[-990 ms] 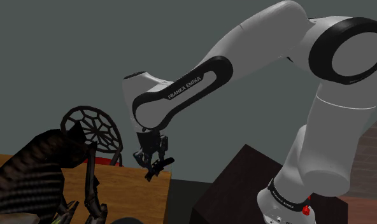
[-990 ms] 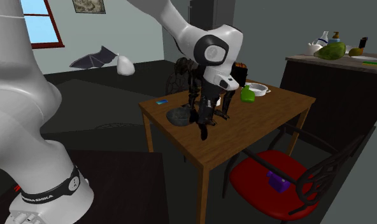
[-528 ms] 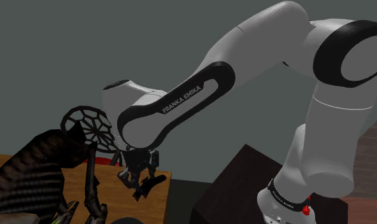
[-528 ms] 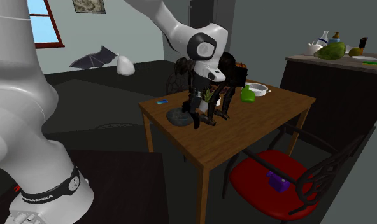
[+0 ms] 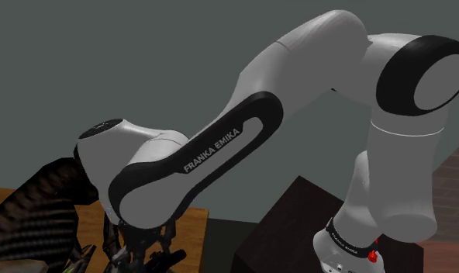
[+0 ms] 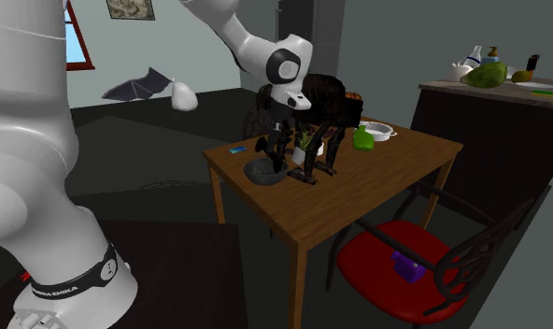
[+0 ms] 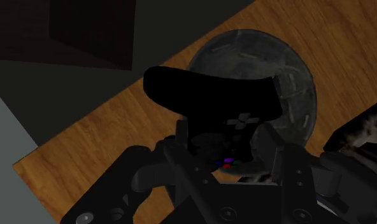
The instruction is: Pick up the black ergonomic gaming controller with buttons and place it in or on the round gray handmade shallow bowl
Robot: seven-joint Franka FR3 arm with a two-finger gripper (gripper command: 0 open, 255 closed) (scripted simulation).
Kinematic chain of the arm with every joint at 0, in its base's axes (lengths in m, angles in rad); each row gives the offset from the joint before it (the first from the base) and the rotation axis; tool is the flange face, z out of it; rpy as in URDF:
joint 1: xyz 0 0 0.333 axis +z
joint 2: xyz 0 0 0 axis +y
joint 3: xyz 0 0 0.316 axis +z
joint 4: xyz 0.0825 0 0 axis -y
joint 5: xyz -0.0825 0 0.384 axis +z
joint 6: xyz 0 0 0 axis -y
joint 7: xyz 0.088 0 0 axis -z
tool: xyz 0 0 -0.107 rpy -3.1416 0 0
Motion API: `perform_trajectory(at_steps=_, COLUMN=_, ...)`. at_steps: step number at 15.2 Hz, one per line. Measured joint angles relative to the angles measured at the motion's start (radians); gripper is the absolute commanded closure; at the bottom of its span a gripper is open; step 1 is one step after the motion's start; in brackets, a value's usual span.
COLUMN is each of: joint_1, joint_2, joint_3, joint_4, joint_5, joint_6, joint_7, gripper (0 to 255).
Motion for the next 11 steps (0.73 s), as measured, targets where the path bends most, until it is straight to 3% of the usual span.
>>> perform_trajectory(at_steps=5, joint_1=0.079, joint_2=0.070, joint_3=0.022, joint_4=0.094, joint_5=-0.025, joint_6=-0.011, joint_7=0.106, gripper=255)
perform_trajectory(at_steps=11, joint_1=0.097, joint_2=0.126, joint_3=0.013, joint_4=0.088, joint_5=-0.044, joint_6=0.049, joint_7=0.117, gripper=255)
